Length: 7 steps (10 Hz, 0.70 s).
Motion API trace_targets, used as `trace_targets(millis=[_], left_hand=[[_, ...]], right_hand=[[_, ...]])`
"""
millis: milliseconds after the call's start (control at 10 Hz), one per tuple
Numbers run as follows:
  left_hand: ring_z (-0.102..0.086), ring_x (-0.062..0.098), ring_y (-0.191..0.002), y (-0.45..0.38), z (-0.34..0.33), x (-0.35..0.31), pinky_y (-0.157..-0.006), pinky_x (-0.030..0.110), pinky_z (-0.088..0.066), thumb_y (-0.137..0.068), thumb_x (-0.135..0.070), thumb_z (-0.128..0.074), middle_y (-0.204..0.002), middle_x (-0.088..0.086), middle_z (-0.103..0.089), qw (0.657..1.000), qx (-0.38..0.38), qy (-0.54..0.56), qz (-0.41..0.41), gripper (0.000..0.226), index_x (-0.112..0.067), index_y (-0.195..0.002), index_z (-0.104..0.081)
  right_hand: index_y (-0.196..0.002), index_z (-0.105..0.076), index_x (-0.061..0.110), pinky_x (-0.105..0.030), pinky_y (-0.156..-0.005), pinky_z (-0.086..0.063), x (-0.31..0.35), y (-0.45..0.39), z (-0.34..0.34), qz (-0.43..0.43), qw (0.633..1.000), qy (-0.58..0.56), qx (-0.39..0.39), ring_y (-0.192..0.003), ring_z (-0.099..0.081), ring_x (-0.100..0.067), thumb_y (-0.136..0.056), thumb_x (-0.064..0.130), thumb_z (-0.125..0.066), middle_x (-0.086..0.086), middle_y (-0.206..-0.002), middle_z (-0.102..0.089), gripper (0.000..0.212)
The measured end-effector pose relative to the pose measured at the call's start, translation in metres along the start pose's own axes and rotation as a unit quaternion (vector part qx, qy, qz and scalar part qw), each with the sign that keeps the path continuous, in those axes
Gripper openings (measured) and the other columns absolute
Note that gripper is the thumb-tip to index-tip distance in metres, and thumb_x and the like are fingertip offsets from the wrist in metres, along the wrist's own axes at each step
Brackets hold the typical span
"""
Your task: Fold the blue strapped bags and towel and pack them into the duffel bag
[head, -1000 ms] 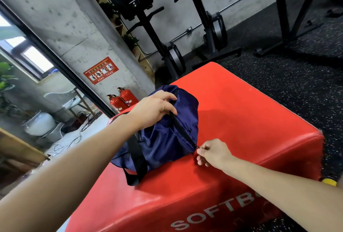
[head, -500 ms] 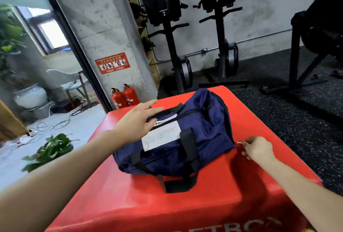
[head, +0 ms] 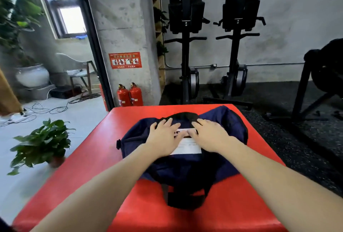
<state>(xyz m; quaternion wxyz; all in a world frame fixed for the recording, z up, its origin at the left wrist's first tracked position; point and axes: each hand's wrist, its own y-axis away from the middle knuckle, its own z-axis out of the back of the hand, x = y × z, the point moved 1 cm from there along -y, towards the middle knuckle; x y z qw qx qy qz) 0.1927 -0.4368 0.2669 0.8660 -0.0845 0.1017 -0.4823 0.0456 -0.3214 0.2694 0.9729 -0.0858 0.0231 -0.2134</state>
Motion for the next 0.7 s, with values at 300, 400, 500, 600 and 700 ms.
trace_targets(millis=[300, 400, 500, 600, 700], left_hand=[[0.002, 0.024, -0.155, -0.015, -0.044, 0.023, -0.123, 0.054, -0.001, -0.100, -0.066, -0.019, -0.168, 0.001, -0.010, 0.992, 0.126, -0.015, 0.029, 0.064, -0.036, -0.157, -0.024], [0.001, 0.027, -0.154, -0.017, -0.036, 0.019, -0.122, 0.055, -0.005, -0.100, -0.065, -0.023, -0.168, 0.003, -0.010, 0.990, 0.139, -0.014, 0.034, 0.066, -0.033, -0.157, -0.024], [-0.013, 0.026, -0.152, -0.013, -0.008, 0.013, -0.119, 0.053, -0.019, -0.100, -0.062, -0.034, -0.165, 0.005, -0.021, 0.994, 0.096, 0.024, 0.042, 0.065, -0.029, -0.155, -0.033], [-0.035, 0.030, -0.142, 0.000, 0.029, 0.013, -0.110, 0.053, -0.035, -0.097, -0.059, -0.045, -0.157, 0.006, -0.036, 0.994, 0.027, 0.091, 0.051, 0.061, -0.028, -0.149, -0.042], [-0.049, 0.029, -0.131, 0.014, 0.072, 0.015, -0.103, 0.049, -0.044, -0.094, -0.056, -0.050, -0.140, 0.001, -0.053, 0.995, -0.043, 0.083, 0.024, 0.055, -0.029, -0.142, -0.051]], right_hand=[[-0.160, -0.014, 0.013, -0.039, -0.124, -0.006, -0.018, -0.018, -0.065, -0.045, 0.992, 0.019, 0.114, -0.153, -0.014, -0.024, -0.106, 0.050, -0.011, -0.010, -0.166, -0.016, 0.065], [-0.159, -0.019, 0.012, -0.040, -0.124, -0.011, -0.016, -0.016, -0.056, -0.054, 0.992, -0.016, 0.110, -0.152, -0.018, -0.025, -0.106, 0.050, -0.017, -0.010, -0.165, -0.020, 0.065], [-0.148, -0.042, 0.012, -0.040, -0.114, -0.033, -0.014, -0.007, -0.031, -0.070, 0.986, -0.140, 0.062, -0.140, -0.041, -0.027, -0.104, 0.047, -0.039, -0.007, -0.152, -0.043, 0.056], [-0.122, -0.063, 0.018, -0.040, -0.098, -0.047, -0.012, 0.012, 0.010, -0.075, 0.974, -0.211, -0.022, -0.115, -0.060, -0.023, -0.099, 0.045, -0.051, -0.002, -0.121, -0.065, 0.037], [-0.107, -0.067, 0.021, -0.034, -0.088, -0.050, -0.003, 0.034, 0.054, -0.063, 0.966, -0.241, -0.074, -0.097, -0.064, -0.015, -0.098, 0.046, -0.054, 0.008, -0.098, -0.069, 0.030]])
